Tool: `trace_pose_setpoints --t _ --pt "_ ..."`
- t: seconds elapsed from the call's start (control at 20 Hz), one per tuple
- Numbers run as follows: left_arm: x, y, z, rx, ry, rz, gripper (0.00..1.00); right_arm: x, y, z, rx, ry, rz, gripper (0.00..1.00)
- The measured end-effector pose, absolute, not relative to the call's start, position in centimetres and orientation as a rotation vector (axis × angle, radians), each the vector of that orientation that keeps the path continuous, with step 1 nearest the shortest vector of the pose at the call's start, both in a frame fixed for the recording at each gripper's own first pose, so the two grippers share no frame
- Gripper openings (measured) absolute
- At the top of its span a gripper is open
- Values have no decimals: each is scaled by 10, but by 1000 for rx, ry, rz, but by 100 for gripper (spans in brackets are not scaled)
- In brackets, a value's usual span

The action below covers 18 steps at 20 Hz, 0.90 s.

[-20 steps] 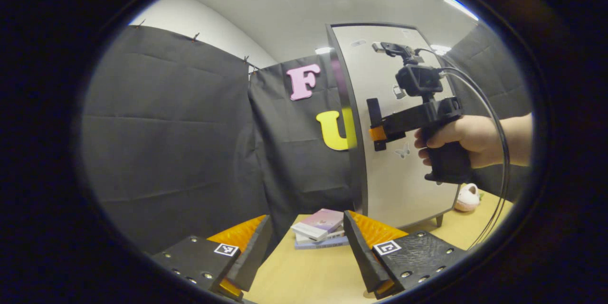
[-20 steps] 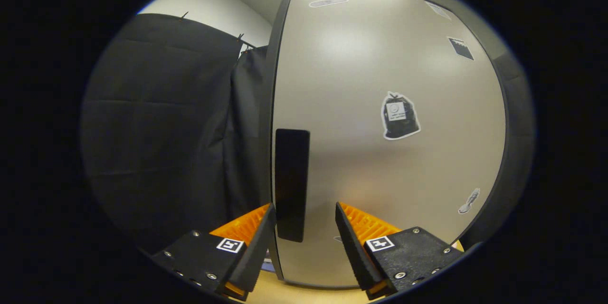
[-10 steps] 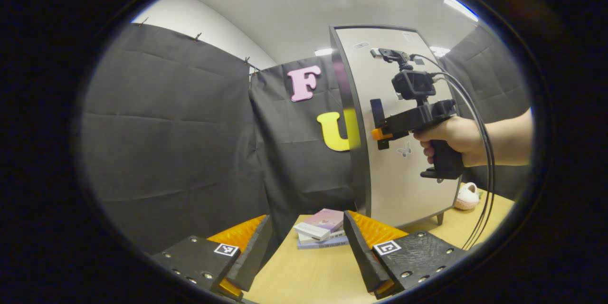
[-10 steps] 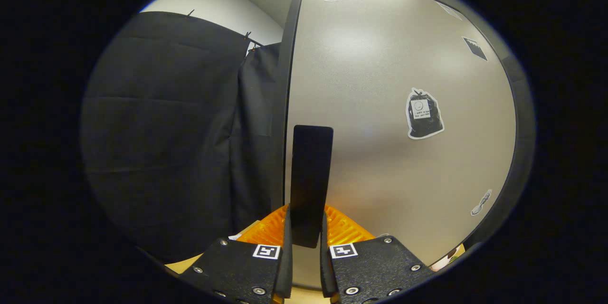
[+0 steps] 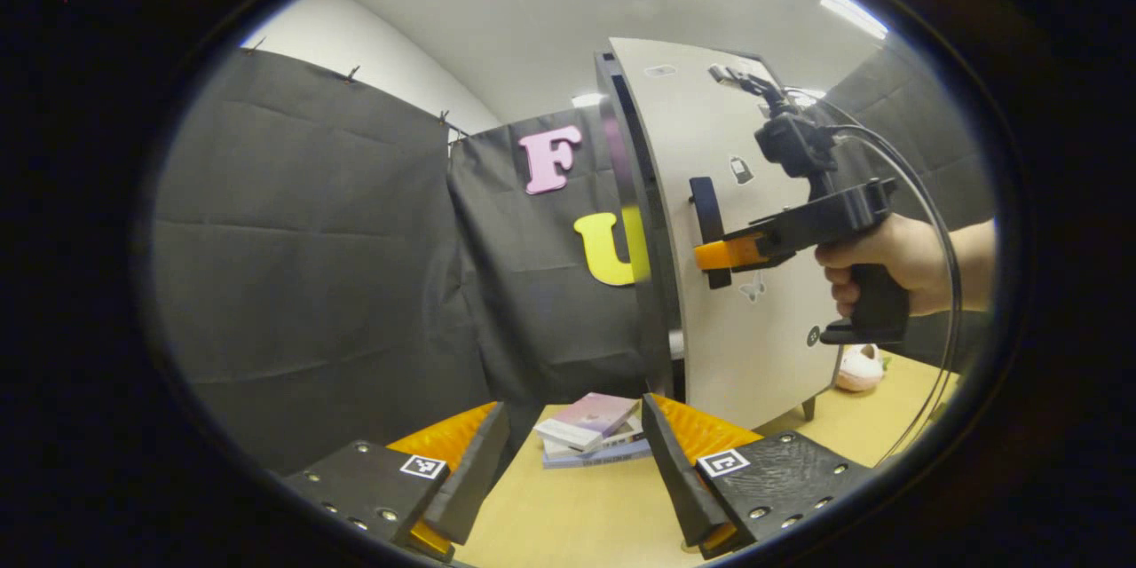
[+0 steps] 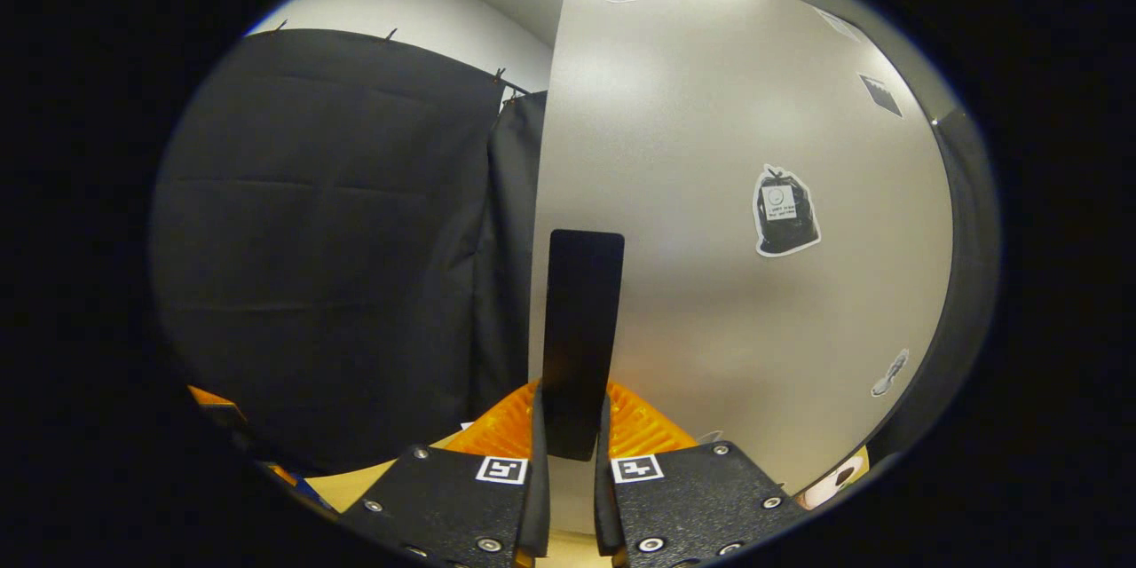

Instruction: Open the cabinet door with the right hand, grasp the bottle in the cabinet with the left hand and place it on the coaster, then close the cabinet door with the right hand.

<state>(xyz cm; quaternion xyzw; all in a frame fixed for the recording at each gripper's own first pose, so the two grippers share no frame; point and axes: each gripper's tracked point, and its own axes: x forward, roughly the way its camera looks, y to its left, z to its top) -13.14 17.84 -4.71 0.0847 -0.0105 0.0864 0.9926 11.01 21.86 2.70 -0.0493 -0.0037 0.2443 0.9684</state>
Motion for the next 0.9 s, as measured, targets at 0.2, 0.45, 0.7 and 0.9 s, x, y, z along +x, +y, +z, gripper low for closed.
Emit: trace_pose_setpoints --t 0.2,0.45,0.7,0.9 --pt "-123 161 -41 160 -40 138 90 108 212 25 -103 10 528 22" --pt "-117 142 -24 151 -83 99 87 111 208 27 -87 45 539 20" --pt "-108 132 -26 100 -75 89 87 112 204 30 -88 64 556 20" --pt "-98 128 -17 81 -93 88 90 102 189 31 -89 76 544 20"
